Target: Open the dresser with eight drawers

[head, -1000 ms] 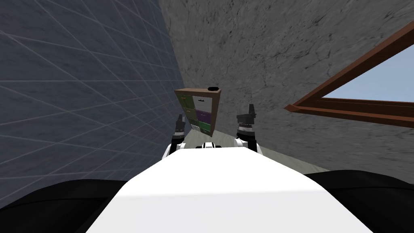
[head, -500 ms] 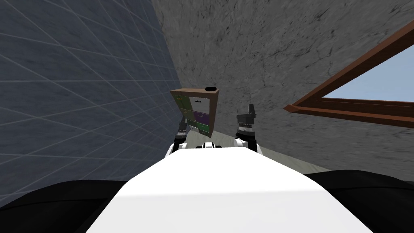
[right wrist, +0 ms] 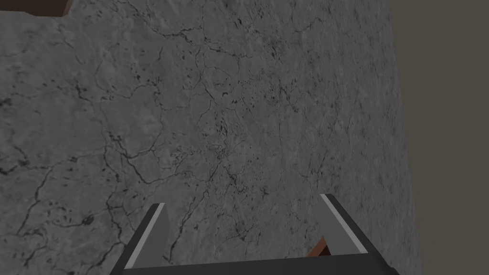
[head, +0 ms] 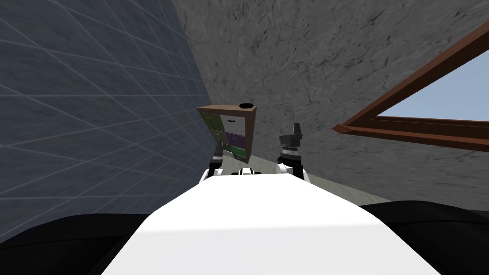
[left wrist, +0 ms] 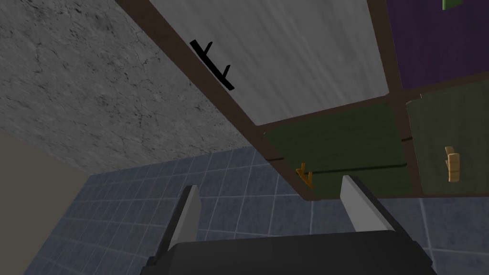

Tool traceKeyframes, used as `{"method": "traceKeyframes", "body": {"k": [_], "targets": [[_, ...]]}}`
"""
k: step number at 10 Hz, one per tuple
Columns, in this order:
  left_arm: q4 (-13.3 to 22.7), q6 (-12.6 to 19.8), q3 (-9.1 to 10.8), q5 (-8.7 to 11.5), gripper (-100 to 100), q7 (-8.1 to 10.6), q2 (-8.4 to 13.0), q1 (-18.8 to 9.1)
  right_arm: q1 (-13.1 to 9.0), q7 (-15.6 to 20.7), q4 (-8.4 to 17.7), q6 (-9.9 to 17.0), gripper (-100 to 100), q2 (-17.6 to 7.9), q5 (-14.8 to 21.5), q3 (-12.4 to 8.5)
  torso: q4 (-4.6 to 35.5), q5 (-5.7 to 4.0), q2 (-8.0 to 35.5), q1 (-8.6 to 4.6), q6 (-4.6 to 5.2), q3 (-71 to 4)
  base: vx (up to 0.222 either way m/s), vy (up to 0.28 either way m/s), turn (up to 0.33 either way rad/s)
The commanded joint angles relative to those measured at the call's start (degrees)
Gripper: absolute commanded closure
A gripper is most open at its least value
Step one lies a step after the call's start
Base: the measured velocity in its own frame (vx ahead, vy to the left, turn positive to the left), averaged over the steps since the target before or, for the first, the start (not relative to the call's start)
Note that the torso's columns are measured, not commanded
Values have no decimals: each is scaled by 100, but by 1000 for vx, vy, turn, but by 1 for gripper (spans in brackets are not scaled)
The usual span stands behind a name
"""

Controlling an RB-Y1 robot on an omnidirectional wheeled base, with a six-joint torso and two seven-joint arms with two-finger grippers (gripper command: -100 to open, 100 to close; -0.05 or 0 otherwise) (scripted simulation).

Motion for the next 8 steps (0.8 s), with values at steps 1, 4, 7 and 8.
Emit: {"method": "traceKeyframes", "body": {"k": [1,4,7,8], "targets": [[280,17,-26,-52,-100,-31,-10,-84,0,0,0,0,0,0,0,0,1,1,5,5,0,3,51,-29,-32],[624,52,-64,-121,-100,-70,12,-195,0,0,0,0,0,0,0,0,4,1,13,6,-1,8,49,-38,-39],[1150,106,-123,-226,-100,-130,101,-364,0,0,0,0,0,0,0,0,2,1,5,5,0,3,62,-38,-61],[1286,120,-138,-254,-100,-145,122,-407,0,0,0,0,0,0,0,0,-1,0,-5,-1,1,-2,102,-53,-61]]}}
